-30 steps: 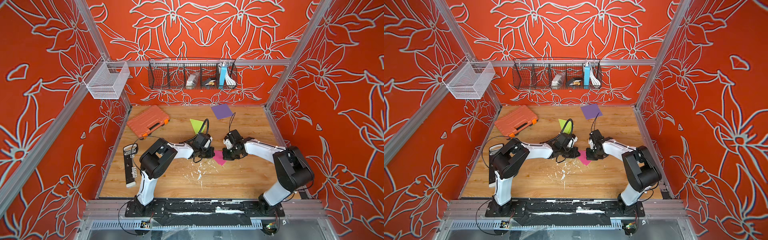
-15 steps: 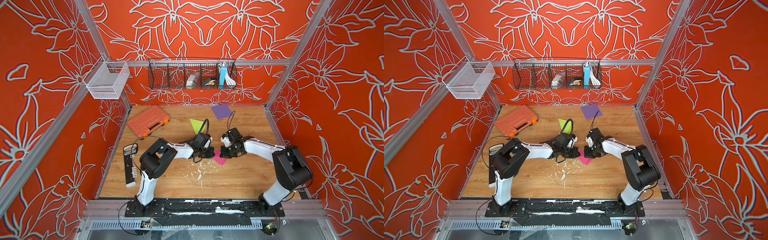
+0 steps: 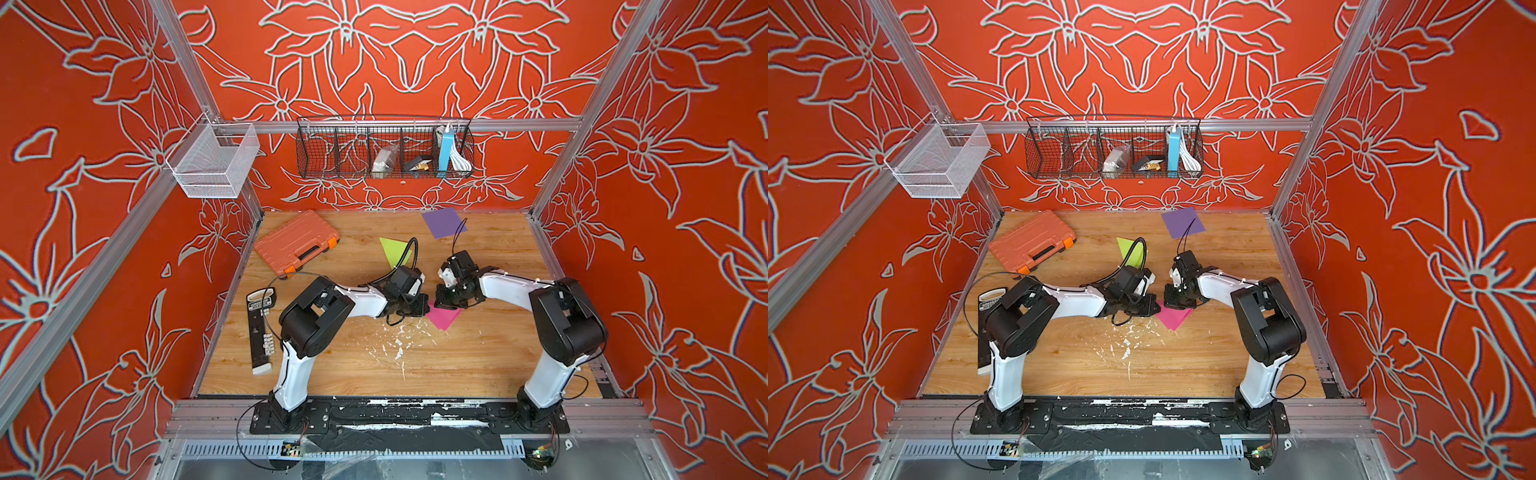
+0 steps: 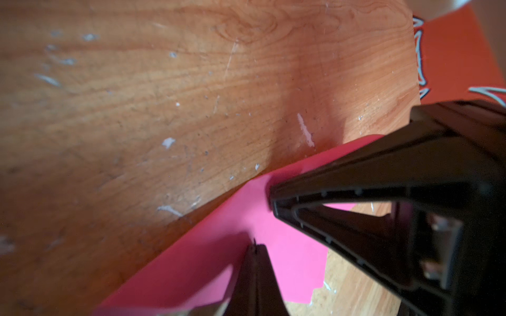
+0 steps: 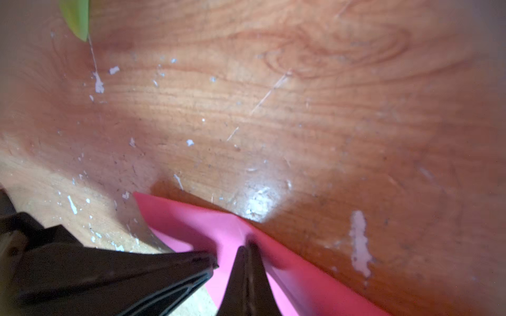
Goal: Fold the square paper diagonally
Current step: Fold the paper at the center of the board.
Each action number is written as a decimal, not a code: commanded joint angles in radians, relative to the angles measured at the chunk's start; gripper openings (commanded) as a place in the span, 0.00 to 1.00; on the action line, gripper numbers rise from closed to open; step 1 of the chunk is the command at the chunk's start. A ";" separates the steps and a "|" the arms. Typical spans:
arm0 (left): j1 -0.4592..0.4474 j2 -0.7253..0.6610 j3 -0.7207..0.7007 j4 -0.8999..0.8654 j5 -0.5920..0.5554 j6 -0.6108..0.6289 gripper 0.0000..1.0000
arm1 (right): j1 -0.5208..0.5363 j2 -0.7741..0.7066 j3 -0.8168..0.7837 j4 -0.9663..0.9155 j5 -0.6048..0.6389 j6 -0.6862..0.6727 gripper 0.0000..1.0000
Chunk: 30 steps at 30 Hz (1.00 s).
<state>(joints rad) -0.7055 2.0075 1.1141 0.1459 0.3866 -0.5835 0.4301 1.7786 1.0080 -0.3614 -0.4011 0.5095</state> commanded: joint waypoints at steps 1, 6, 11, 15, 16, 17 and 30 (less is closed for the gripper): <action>0.004 0.007 -0.013 -0.072 -0.010 0.011 0.02 | -0.007 0.026 0.020 0.008 0.034 0.014 0.00; 0.003 0.013 -0.011 -0.073 -0.009 0.011 0.02 | -0.008 0.036 0.024 0.028 0.027 0.020 0.00; 0.003 0.015 -0.008 -0.076 -0.010 0.011 0.02 | -0.011 0.043 0.026 0.047 0.003 0.015 0.00; 0.003 0.017 -0.005 -0.076 -0.009 0.015 0.02 | -0.012 0.045 0.030 0.050 -0.015 0.005 0.00; 0.004 0.015 -0.001 -0.079 -0.012 0.019 0.02 | -0.011 0.049 0.037 0.035 -0.010 -0.001 0.00; 0.004 0.012 0.005 -0.087 -0.015 0.026 0.03 | -0.011 0.054 0.043 0.020 -0.002 -0.007 0.00; 0.060 -0.070 0.038 -0.085 -0.019 0.008 0.10 | -0.012 0.079 0.037 0.004 -0.032 -0.055 0.00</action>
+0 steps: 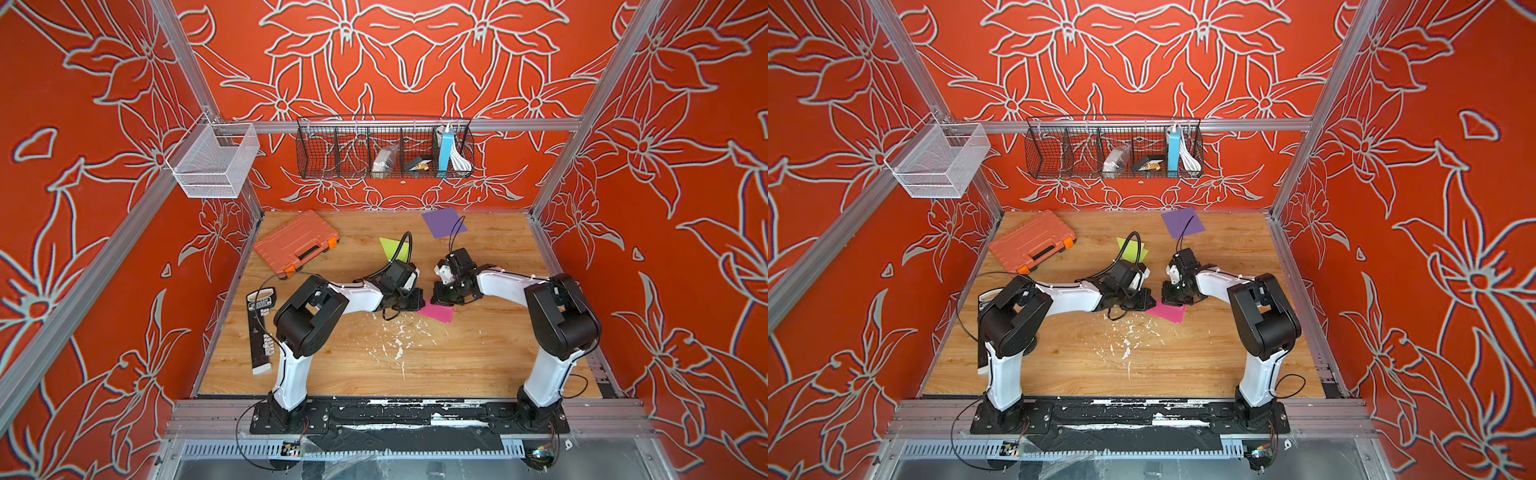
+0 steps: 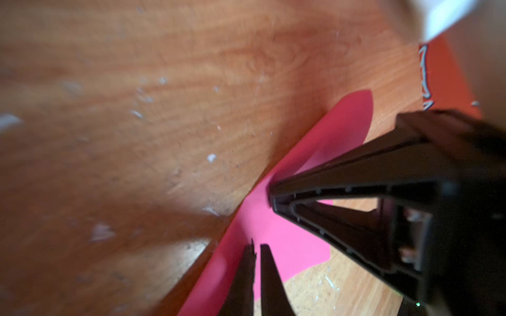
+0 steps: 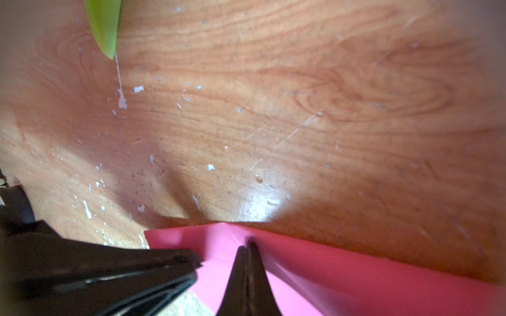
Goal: Fold the square paper diagonally
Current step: Fold the paper at the center of the board.
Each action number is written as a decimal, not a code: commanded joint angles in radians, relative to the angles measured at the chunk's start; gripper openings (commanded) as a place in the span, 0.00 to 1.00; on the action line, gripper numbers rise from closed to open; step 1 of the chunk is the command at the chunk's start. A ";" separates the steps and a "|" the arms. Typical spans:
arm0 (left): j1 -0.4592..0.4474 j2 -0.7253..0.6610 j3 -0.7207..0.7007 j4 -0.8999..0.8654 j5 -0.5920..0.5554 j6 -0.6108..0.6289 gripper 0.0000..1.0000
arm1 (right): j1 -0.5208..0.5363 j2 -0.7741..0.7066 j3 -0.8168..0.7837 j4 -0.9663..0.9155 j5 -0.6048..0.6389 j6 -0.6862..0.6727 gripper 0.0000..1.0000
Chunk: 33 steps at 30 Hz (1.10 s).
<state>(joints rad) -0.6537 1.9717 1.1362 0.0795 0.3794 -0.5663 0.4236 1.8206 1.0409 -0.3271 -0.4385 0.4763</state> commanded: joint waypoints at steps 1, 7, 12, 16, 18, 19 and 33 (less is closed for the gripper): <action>0.011 -0.028 0.022 -0.020 -0.011 -0.009 0.10 | -0.004 0.036 0.002 -0.026 0.001 -0.021 0.00; 0.012 0.013 0.048 -0.024 0.006 -0.016 0.08 | -0.005 0.025 -0.013 -0.021 -0.009 -0.021 0.00; 0.011 0.034 0.050 -0.027 0.020 -0.010 0.07 | -0.011 0.020 -0.018 -0.023 -0.009 -0.018 0.00; 0.010 0.059 0.034 -0.012 0.029 -0.010 0.06 | -0.009 0.021 -0.016 -0.018 -0.015 -0.009 0.00; 0.009 0.069 0.031 -0.009 0.035 -0.010 0.05 | -0.009 0.022 -0.015 -0.018 -0.017 -0.007 0.00; 0.007 0.074 0.031 -0.010 0.036 -0.007 0.05 | -0.009 0.024 -0.015 -0.018 -0.020 -0.005 0.00; -0.011 0.122 0.040 -0.026 0.046 0.007 0.04 | -0.009 0.029 0.007 -0.047 -0.023 -0.010 0.00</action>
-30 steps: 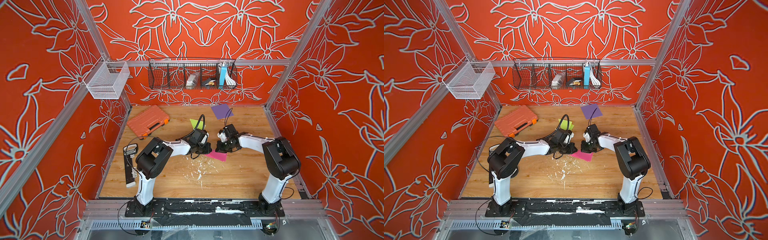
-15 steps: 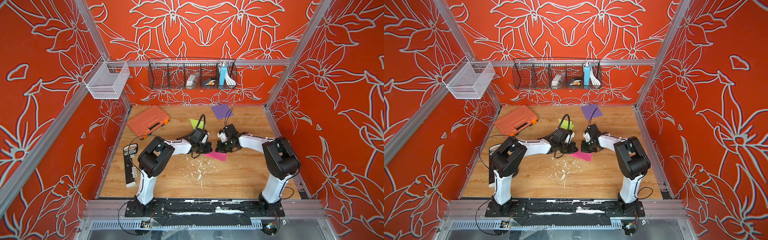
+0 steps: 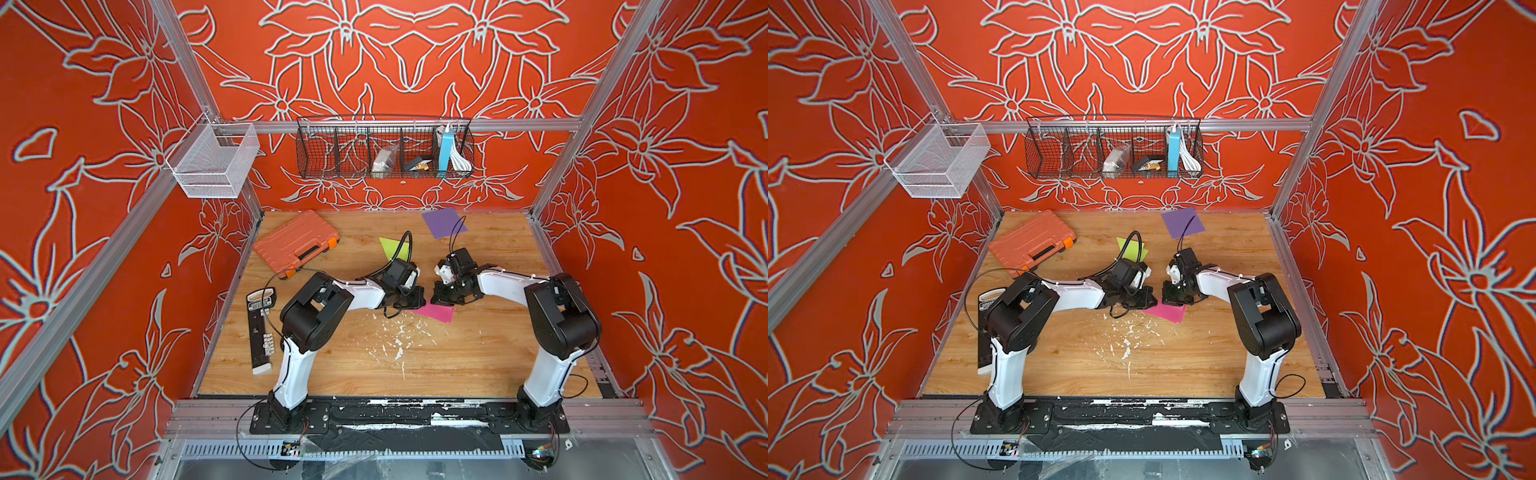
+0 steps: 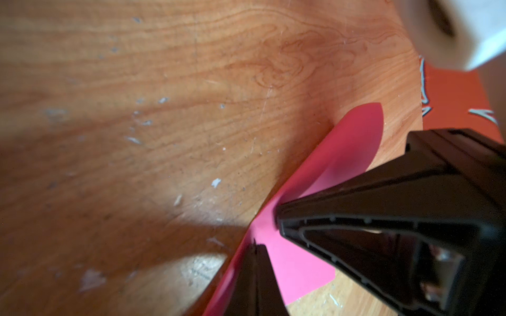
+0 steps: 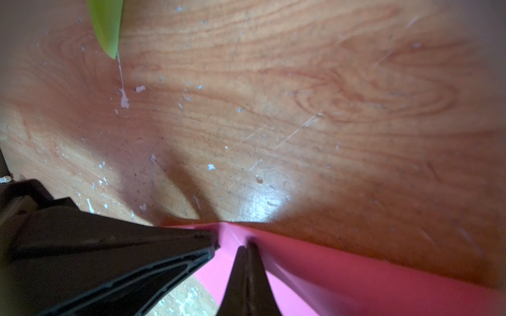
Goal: Fold the square paper diagonally
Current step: Fold the paper at the center of the board.
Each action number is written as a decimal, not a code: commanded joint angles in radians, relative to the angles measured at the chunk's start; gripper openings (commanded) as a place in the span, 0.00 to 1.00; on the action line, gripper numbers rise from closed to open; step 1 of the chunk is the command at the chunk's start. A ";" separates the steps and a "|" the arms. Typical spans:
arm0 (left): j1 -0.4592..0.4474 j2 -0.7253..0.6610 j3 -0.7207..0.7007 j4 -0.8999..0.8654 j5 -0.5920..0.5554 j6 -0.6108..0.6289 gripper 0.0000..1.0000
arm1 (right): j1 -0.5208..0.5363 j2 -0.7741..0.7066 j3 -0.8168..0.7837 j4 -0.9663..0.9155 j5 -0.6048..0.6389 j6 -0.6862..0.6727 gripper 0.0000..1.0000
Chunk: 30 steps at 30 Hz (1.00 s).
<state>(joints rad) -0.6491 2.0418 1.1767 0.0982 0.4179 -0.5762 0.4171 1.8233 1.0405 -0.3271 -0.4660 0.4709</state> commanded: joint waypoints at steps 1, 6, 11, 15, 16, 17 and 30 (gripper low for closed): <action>-0.015 0.056 0.000 -0.047 0.007 0.017 0.04 | -0.003 0.025 0.009 -0.046 -0.003 -0.007 0.00; -0.015 0.062 0.009 -0.062 0.003 0.019 0.03 | -0.003 0.019 0.027 -0.032 -0.055 -0.018 0.00; -0.015 0.043 0.002 -0.075 -0.021 0.038 0.03 | -0.003 0.005 0.062 -0.072 -0.044 -0.043 0.00; -0.015 0.047 0.003 -0.077 -0.024 0.040 0.03 | -0.004 0.005 0.087 -0.104 -0.033 -0.075 0.00; -0.016 0.049 0.004 -0.077 -0.023 0.039 0.03 | -0.005 0.007 0.091 -0.107 -0.035 -0.079 0.00; -0.015 0.049 0.005 -0.076 -0.022 0.039 0.03 | -0.005 0.010 0.096 -0.111 -0.036 -0.085 0.00; -0.015 0.052 0.009 -0.082 -0.025 0.042 0.03 | -0.005 0.049 0.082 -0.095 -0.019 -0.092 0.00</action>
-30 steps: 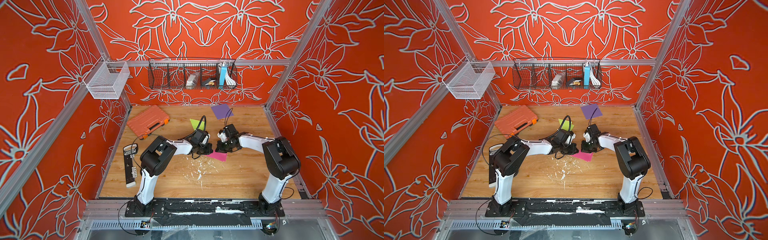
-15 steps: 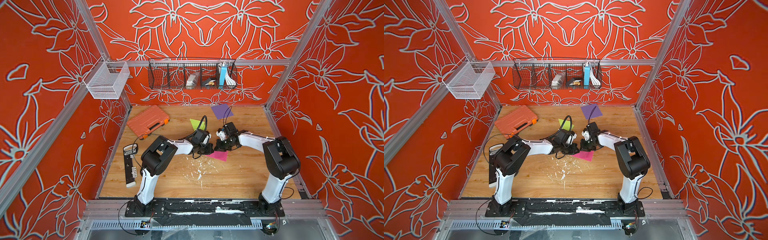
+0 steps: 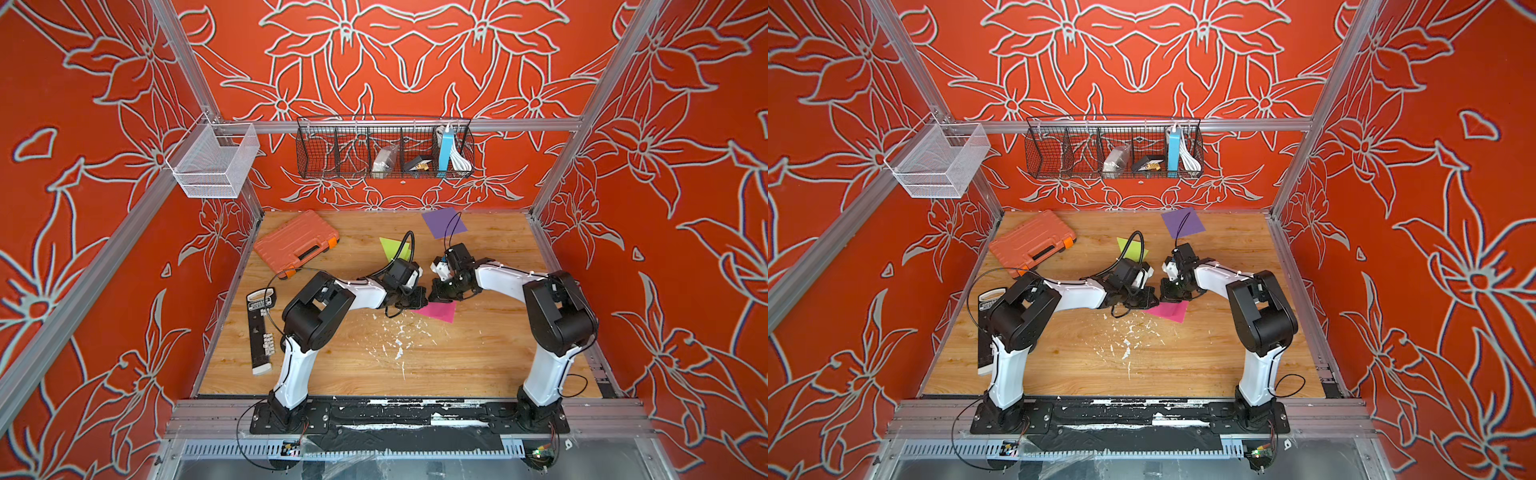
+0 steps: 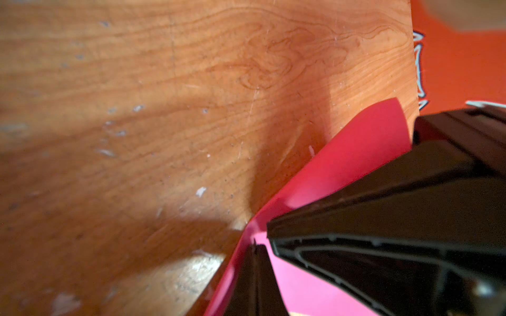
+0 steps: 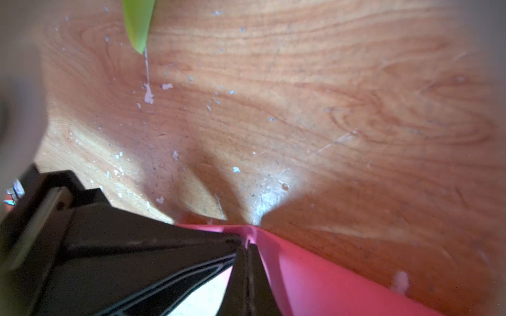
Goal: Fold the square paper diagonally
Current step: Fold the paper at the center of the board.
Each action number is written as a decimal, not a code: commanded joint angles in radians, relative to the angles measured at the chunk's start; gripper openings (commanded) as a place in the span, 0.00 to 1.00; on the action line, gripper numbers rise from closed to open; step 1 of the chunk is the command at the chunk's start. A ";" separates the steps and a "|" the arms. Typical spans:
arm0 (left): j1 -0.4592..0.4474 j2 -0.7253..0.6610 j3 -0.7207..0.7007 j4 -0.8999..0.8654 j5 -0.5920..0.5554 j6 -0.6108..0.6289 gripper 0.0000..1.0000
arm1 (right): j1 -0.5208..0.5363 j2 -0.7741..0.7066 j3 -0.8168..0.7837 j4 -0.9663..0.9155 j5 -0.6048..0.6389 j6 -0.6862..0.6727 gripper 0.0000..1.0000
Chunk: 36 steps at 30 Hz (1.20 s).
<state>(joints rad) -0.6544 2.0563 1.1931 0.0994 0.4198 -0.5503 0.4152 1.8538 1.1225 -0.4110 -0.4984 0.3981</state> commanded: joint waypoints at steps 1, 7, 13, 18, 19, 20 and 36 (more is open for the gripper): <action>-0.010 0.036 -0.010 -0.084 -0.028 0.015 0.03 | -0.003 0.022 0.000 -0.011 0.016 -0.018 0.00; -0.010 0.043 -0.009 -0.085 -0.027 0.016 0.03 | -0.003 0.052 0.015 -0.022 0.055 -0.019 0.00; -0.011 0.048 -0.004 -0.090 -0.028 0.016 0.03 | -0.019 0.067 0.015 -0.036 0.098 -0.024 0.00; -0.010 0.052 -0.002 -0.093 -0.030 0.017 0.03 | -0.062 0.068 0.003 -0.035 0.109 -0.023 0.00; -0.010 0.052 -0.002 -0.095 -0.030 0.017 0.03 | -0.068 0.067 0.002 -0.034 0.107 -0.022 0.00; -0.010 0.053 -0.001 -0.096 -0.031 0.017 0.03 | -0.076 0.068 0.000 -0.032 0.106 -0.022 0.00; -0.010 0.048 -0.003 -0.100 -0.035 0.020 0.03 | -0.140 0.092 0.003 -0.008 0.130 0.001 0.00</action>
<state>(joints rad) -0.6548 2.0621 1.2026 0.0914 0.4198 -0.5472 0.3092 1.8923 1.1324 -0.3996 -0.4961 0.3931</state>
